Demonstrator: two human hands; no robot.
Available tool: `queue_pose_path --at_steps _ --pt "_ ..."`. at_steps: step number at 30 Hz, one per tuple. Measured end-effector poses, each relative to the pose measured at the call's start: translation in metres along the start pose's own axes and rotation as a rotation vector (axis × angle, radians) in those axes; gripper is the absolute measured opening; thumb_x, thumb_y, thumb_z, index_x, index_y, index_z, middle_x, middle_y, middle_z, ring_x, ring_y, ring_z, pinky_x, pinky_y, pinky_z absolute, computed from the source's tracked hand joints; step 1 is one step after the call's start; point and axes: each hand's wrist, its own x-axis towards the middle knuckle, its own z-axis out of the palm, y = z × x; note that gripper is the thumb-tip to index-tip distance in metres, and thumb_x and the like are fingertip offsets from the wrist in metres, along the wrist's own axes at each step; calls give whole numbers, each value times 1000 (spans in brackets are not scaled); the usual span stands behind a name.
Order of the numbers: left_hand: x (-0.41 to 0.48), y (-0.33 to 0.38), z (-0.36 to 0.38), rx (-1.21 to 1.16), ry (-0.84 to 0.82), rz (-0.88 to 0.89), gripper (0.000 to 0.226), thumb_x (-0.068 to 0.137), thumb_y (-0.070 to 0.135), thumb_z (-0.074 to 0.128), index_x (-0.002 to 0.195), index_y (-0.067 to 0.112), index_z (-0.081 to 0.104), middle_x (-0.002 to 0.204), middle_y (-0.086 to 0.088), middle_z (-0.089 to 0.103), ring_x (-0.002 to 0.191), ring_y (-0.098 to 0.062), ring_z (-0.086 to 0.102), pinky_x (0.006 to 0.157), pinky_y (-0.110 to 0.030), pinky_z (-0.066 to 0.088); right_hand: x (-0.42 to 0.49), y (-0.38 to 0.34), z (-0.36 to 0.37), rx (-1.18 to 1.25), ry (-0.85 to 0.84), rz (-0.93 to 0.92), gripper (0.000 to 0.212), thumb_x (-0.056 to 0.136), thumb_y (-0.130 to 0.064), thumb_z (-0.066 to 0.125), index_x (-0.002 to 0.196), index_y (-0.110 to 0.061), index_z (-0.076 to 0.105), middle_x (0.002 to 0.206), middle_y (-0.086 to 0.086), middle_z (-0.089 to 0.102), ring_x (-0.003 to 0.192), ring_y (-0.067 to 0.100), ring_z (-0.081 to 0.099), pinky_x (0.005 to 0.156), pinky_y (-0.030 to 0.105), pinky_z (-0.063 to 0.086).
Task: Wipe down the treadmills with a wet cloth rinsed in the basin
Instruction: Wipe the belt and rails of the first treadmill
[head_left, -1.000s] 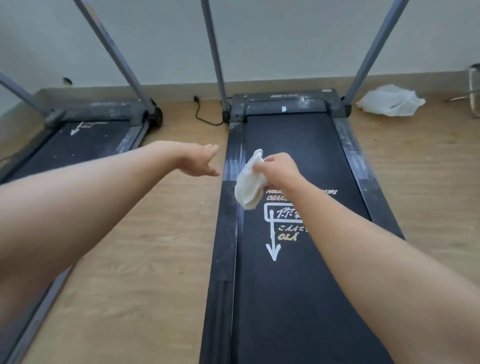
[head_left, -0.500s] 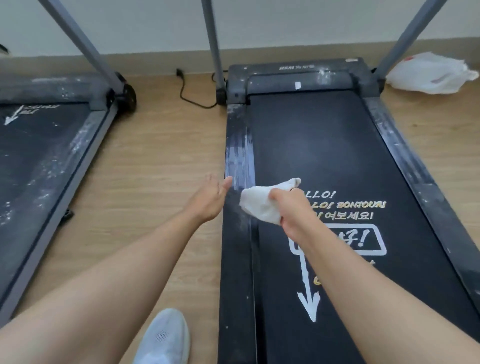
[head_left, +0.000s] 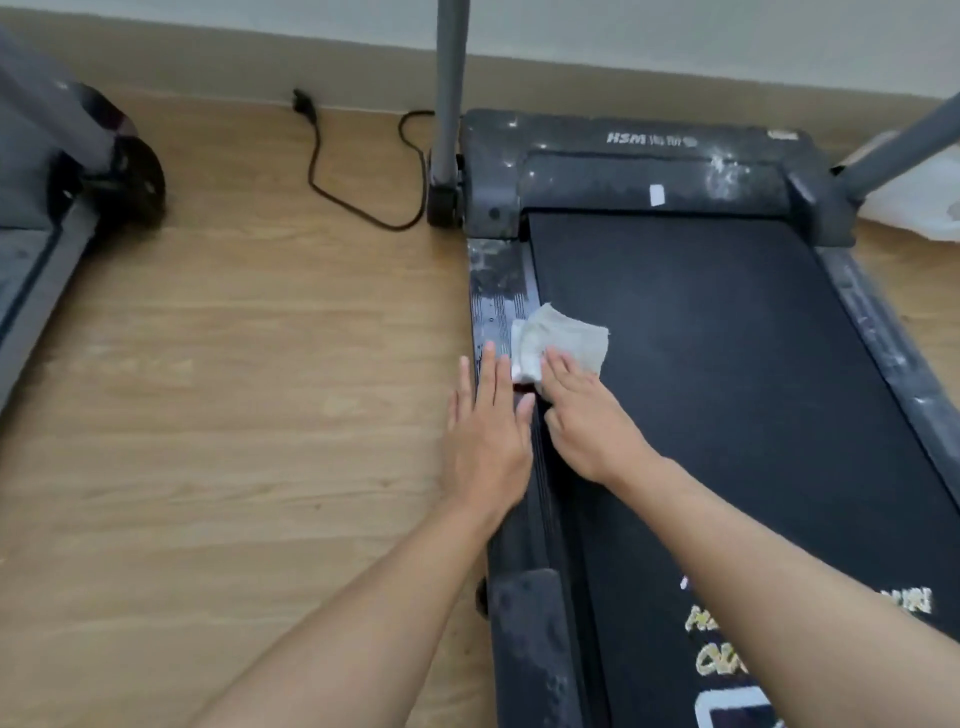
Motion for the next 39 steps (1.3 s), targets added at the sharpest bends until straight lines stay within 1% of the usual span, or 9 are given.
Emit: queue_pose_path --at_steps 6,11,15,18,22,26,28,33,39 --pt "1 -5 7 -38 29 28 72 109 58 16 165 13 21 175 4 -1 161 -26 -3 121 -49 35 139 22 -48 -65 -18 20 67 101 -2 35 164 4 15 175 19 8 163 33 5 131 46 14" --pt "0 -3 9 -93 18 45 71 110 55 17 166 12 15 174 6 -11 160 -27 -13 129 -37 16 187 37 -63 -138 -23 -1 61 95 -6 33 155 8 39 171 26 19 163 35 9 130 50 20" --pt "2 -7 13 -116 42 78 62 112 40 18 164 6 20 175 -3 -1 160 -33 -9 130 -47 16 164 27 -59 -118 -9 27 64 101 -4 37 163 4 24 173 21 13 163 36 8 132 43 13" --pt "0 -7 15 -114 37 77 58 110 28 16 164 5 20 174 -6 2 160 -34 -8 130 -46 13 102 18 -50 -38 -63 40 68 100 -1 37 165 2 17 175 17 10 163 32 6 132 36 8" --pt "1 -8 7 -152 4 68 58 108 13 30 164 4 18 174 -6 4 160 -34 -6 130 -47 11 -31 6 -8 14 -83 -45 78 87 0 38 164 1 25 173 17 18 163 34 9 133 41 12" --pt "-9 0 -6 -24 -31 21 57 108 15 32 164 6 20 174 -6 5 160 -32 -4 129 -52 7 -182 -21 43 -12 -121 -90 89 78 -17 14 167 -8 16 175 3 2 163 21 -4 133 36 1" --pt "-31 7 -9 58 -81 41 57 109 18 31 163 6 22 174 -8 7 161 -31 -2 129 -51 5 -254 -34 66 -27 -117 -114 88 80 -16 17 168 -9 15 176 2 0 163 20 -4 131 35 -1" --pt "-156 37 1 387 -197 243 62 111 35 27 162 2 19 173 -17 6 161 -31 2 129 -54 -1 -410 -63 114 -120 -108 -152 87 78 -9 34 165 -8 29 175 8 19 162 25 17 125 39 15" --pt "-275 68 -24 356 -439 140 67 112 34 23 163 1 -4 171 -19 -12 160 -33 -8 130 -45 3 -570 -81 135 -296 -364 -322 87 67 -22 41 152 -9 55 166 10 41 156 27 33 120 42 28"
